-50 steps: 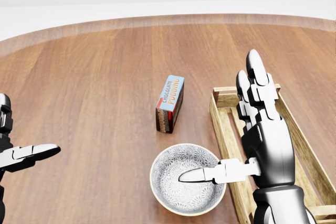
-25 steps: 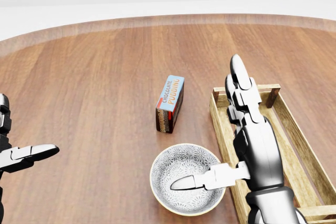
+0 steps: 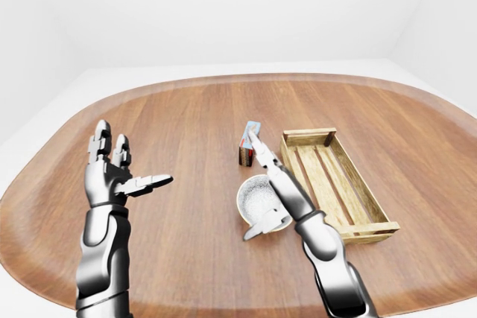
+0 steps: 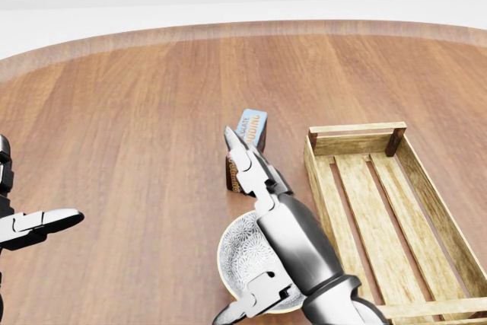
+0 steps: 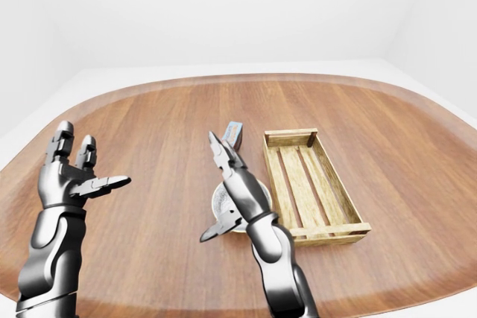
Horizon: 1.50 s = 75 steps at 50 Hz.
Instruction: Pick up the bowl on the left and put it in the tray.
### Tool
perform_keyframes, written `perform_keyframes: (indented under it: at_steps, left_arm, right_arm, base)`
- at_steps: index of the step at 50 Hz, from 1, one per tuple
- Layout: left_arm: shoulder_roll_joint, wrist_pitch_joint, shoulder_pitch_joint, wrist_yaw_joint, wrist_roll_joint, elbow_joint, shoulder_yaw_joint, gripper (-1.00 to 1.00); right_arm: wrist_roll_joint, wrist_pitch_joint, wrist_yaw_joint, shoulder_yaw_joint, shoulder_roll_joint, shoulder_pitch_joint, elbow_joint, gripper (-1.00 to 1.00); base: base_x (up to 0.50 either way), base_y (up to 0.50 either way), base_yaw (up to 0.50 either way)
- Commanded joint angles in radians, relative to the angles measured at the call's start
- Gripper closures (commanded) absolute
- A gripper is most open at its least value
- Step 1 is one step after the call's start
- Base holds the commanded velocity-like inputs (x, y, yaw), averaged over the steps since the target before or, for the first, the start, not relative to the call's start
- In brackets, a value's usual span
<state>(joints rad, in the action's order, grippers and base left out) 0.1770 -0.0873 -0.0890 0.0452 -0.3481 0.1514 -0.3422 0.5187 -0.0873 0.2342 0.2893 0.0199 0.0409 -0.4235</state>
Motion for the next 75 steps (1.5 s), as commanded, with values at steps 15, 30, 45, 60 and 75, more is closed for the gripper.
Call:
perform_keyframes:
  at_steps: [15, 30, 45, 60, 75]
  left_arm:
    - [0.007, 0.000, -0.001, 0.013, -0.037, 0.013, -0.005, -1.00]
    - [0.001, 0.000, 0.005, 0.006, -0.018, 0.023, -0.008, -1.00]
    - [-0.001, 0.000, 0.008, 0.008, -0.017, 0.024, -0.008, -1.00]
    - [0.003, 0.000, 0.003, 0.003, -0.022, 0.015, -0.011, -1.00]
    - [0.002, 0.000, 0.003, 0.001, -0.019, 0.012, -0.008, -1.00]
  right_arm:
    - [0.354, 0.000, 0.119, 0.035, -0.029, 0.001, 0.175, -1.00]
    - [0.464, 0.000, 0.048, -0.006, -0.032, -0.001, 0.238, -1.00]
    - [0.497, 0.000, 0.008, -0.051, -0.033, -0.015, 0.306, -1.00]
    - [0.480, 0.000, 0.003, -0.041, -0.037, -0.018, 0.386, -1.00]
    - [0.471, 0.000, -0.001, -0.035, -0.033, -0.016, 0.461, -1.00]
  base:
    - [0.00, 0.00, 0.00]
    - [0.00, 0.00, 0.00]
    - [0.00, 0.00, 0.00]
    - [0.00, 0.00, 0.00]
    - [0.00, 0.00, 0.00]
